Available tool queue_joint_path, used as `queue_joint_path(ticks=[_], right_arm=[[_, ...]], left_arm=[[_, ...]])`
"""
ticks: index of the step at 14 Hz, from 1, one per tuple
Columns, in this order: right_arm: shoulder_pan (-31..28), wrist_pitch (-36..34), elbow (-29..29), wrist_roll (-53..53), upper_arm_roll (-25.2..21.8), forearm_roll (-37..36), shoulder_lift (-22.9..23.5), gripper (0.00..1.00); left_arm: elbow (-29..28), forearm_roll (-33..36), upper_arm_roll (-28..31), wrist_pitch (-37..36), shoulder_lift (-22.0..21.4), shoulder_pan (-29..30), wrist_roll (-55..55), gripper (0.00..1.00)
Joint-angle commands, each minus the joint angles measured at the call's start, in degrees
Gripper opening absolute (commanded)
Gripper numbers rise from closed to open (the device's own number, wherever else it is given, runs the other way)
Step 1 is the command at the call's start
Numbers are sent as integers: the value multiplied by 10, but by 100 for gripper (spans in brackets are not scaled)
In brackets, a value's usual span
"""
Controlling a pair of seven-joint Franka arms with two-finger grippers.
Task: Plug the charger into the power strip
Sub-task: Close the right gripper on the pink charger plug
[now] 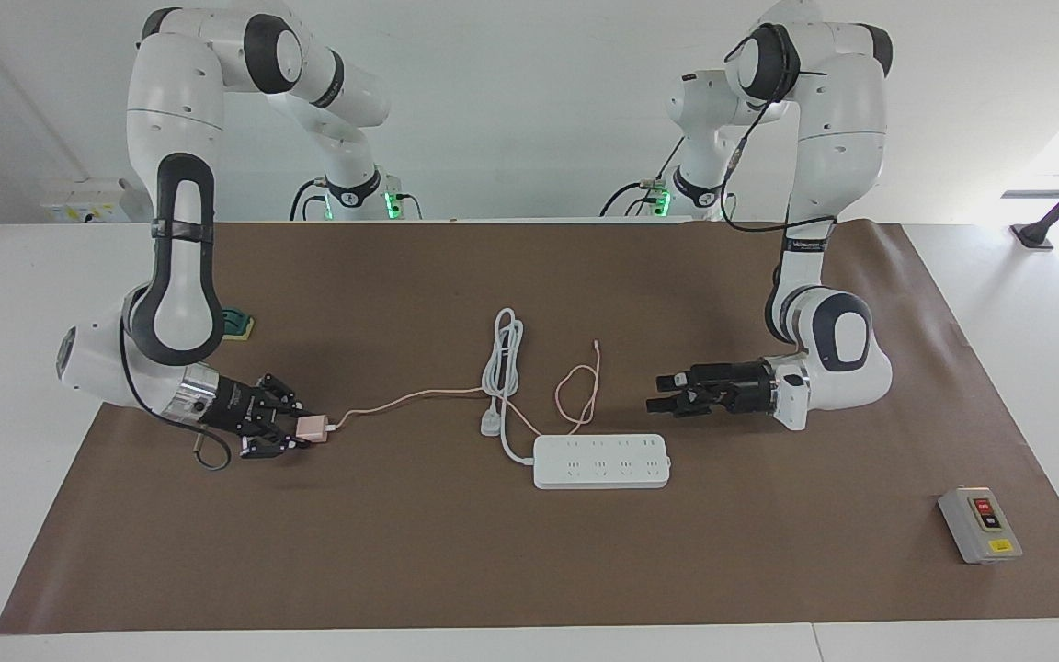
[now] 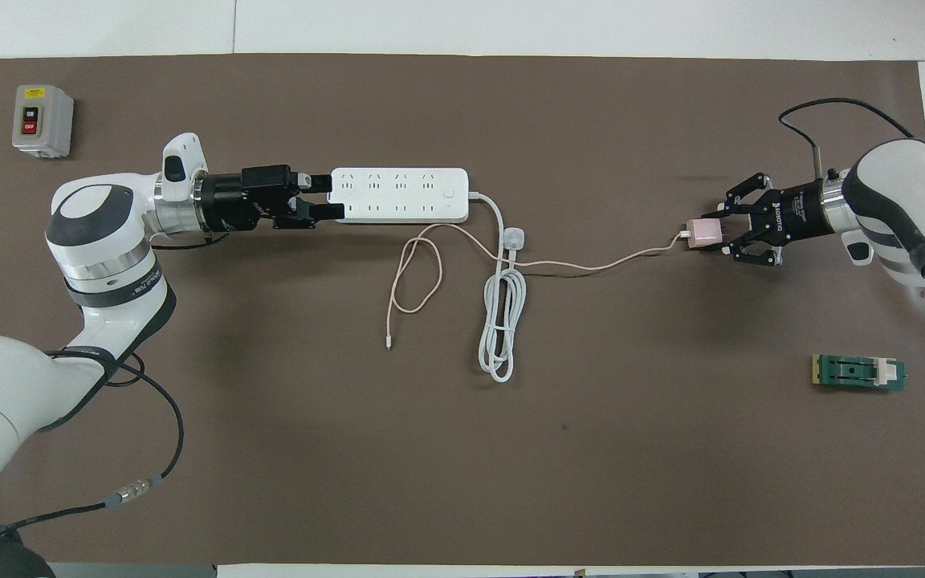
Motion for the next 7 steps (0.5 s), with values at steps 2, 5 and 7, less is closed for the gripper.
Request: queue_joint_path(ticks=[2,5,7], right_arm=[[1,5,0,3,6,16,-5,0],[14,-54,58,31,11,13,-16,0],[47,-66,82,85,11,13,-33,0]], left_arm=[[-5,-17,0,-21,-2,4,42,100],[-5,-24,1,-26,0,5,62,100],[-5,-25,1,-40,2,15,62,100]])
